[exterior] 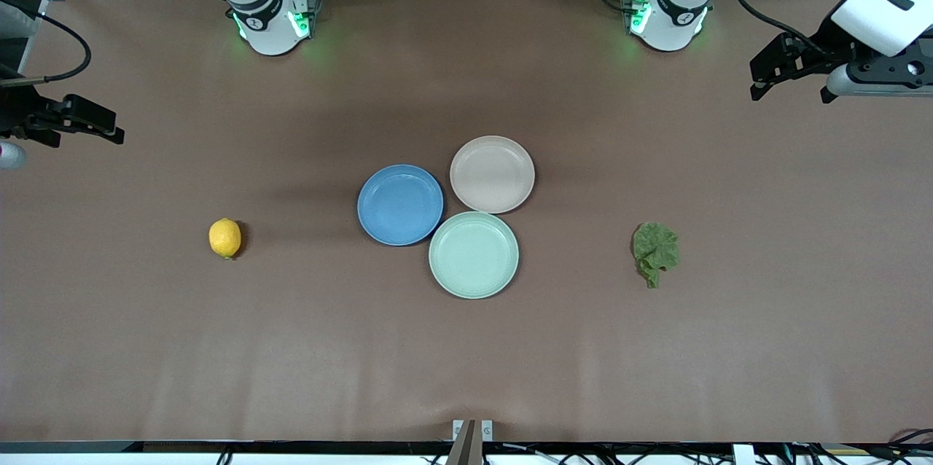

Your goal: Pick lemon and lettuce from blue and beige plates

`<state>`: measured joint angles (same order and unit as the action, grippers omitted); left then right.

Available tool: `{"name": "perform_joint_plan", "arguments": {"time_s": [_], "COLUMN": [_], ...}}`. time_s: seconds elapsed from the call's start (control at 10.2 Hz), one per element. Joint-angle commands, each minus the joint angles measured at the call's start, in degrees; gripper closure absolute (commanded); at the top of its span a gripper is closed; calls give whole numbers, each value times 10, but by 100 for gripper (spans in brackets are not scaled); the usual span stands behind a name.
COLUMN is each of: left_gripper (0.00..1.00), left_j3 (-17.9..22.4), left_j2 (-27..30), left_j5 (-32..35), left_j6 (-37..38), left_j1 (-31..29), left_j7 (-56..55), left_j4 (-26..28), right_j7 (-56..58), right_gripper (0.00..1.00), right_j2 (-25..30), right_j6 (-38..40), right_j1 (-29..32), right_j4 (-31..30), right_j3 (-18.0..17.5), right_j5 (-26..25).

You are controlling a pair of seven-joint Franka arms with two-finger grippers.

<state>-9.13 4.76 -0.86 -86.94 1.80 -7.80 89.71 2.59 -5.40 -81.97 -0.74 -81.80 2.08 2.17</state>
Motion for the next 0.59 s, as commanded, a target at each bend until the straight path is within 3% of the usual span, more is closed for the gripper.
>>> {"name": "perform_joint_plan", "arguments": {"time_s": [0.0,0.49], "left_gripper": [0,0], "left_j3": [2,2], "left_j2": [-3,-2], "left_j5": [-15,-16], "left_j6": [9,9], "left_j1": [0,0], "left_j7": [12,10], "left_j4": [-9,-9], "right_j7": [-5,-1], "right_gripper": [0,0], "right_j2": [24,21], "right_j6": [-9,-8], "right_j1": [2,2], "right_j4": [-26,-22], "right_j3": [-3,-3], "right_j5": [-9,-22]}}
